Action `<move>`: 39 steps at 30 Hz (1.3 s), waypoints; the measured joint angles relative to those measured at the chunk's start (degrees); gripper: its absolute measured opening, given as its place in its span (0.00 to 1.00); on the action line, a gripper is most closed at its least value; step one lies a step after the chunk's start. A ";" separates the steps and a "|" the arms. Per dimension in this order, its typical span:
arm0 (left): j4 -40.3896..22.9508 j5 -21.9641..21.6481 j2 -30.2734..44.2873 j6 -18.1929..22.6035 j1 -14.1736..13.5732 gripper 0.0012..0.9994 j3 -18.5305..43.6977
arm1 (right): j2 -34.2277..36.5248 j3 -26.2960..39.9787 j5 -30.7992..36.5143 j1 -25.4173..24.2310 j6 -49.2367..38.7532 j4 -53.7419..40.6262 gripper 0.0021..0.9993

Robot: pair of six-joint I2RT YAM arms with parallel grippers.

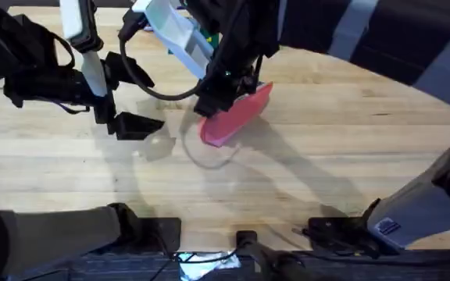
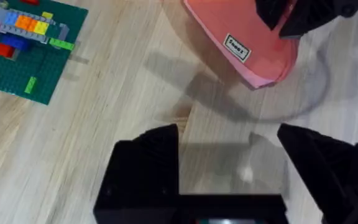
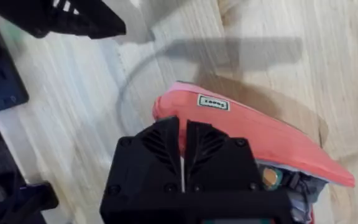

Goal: Unzip the bag, pick up the pens from the table one at a time and place them inside, then zip the bag closed.

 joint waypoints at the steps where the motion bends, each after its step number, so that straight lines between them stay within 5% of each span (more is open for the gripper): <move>1: 0.00 0.00 0.00 0.00 0.00 0.99 0.02 | 0.00 0.02 0.43 0.07 0.00 0.00 0.03; 9: 0.00 0.00 0.00 0.01 0.00 0.99 0.02 | 0.00 -0.07 1.51 0.33 2.48 2.99 0.03; 26: 0.00 0.13 0.00 0.00 0.00 0.99 0.02 | 0.00 -0.17 6.69 0.29 35.01 6.94 0.03; 39: -3.01 0.23 0.00 0.02 0.00 0.99 0.02 | 0.00 -0.17 8.35 0.35 40.15 7.13 0.03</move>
